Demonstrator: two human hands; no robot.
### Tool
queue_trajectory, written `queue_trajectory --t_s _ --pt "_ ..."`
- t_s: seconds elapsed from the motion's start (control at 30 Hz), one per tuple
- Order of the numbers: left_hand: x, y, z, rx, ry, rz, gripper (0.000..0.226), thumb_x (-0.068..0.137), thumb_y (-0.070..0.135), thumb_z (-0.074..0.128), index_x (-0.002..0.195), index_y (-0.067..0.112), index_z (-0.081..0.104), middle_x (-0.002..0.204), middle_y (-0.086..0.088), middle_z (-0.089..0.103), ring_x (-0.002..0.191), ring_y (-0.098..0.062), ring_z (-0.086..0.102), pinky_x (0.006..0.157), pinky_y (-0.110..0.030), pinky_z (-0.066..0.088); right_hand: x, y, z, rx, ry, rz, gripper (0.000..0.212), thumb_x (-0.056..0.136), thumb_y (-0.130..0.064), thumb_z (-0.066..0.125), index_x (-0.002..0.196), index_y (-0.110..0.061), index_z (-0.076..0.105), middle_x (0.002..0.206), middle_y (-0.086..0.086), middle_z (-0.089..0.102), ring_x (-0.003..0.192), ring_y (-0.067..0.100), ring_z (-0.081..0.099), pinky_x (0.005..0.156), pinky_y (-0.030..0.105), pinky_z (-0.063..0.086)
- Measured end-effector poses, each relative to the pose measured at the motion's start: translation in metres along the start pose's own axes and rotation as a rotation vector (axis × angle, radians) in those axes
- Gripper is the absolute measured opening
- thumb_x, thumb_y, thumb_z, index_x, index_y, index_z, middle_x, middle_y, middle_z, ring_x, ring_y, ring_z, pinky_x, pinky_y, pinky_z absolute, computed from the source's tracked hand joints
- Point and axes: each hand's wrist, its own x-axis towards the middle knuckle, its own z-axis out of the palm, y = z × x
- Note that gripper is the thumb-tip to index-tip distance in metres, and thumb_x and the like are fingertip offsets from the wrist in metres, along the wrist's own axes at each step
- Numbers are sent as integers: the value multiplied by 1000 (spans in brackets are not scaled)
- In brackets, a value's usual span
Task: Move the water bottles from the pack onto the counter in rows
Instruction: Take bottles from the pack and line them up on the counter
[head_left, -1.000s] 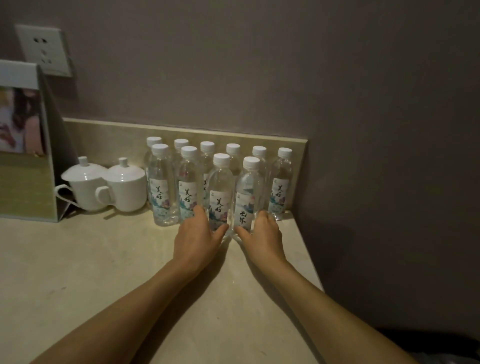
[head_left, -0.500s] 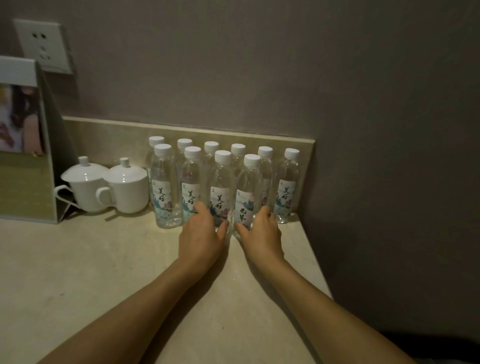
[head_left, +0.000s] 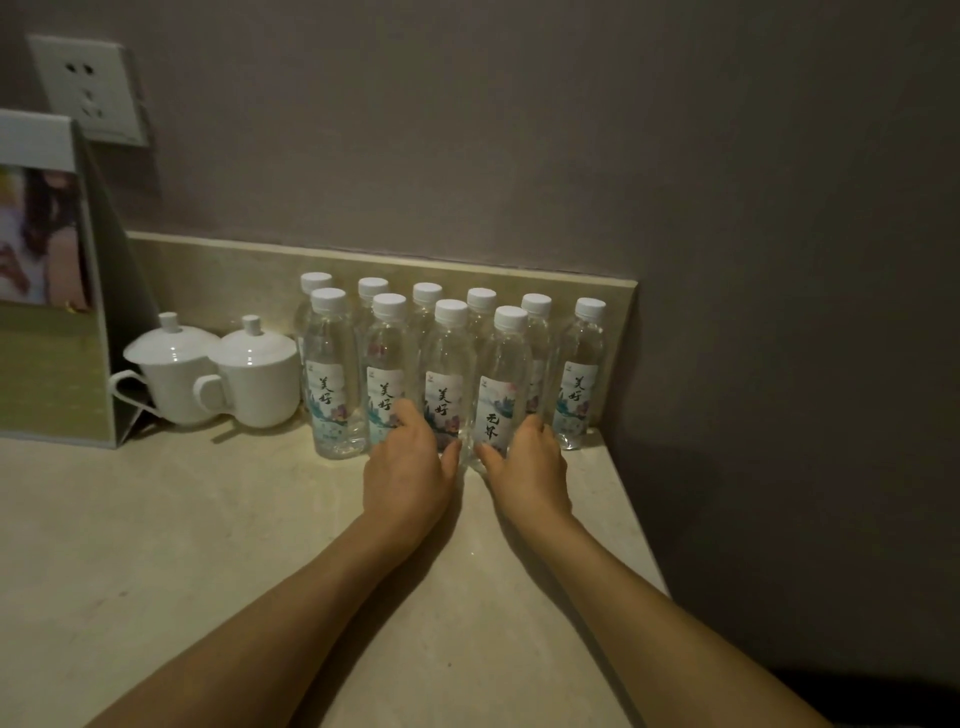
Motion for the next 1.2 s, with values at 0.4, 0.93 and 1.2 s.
queue_trajectory --t_s 0.4,0.93,1.2 --pt "4 -2 1 43 -3 32 48 88 38 66 113 10 35 98 -10 69 86 -28 70 71 -42 59 6 -1 4 -52 -14 1 55 93 -36 59 134 -5 41 133 13 49 117 29 55 92 40 51" --pt "4 -2 3 40 -6 56 50 89 37 66 115 8 34 99 -13 70 88 -32 70 71 -45 58 15 -1 -3 -88 -130 0 56 95 -33 57 136 0 37 136 18 45 122 36 50 98 45 45" --pt "2 3 -4 47 -32 38 46 89 37 65 111 10 36 100 -12 66 90 -32 68 72 -41 57 12 1 -3 -88 -148 -9 55 96 -34 54 136 -2 34 139 17 41 121 34 51 92 39 45"
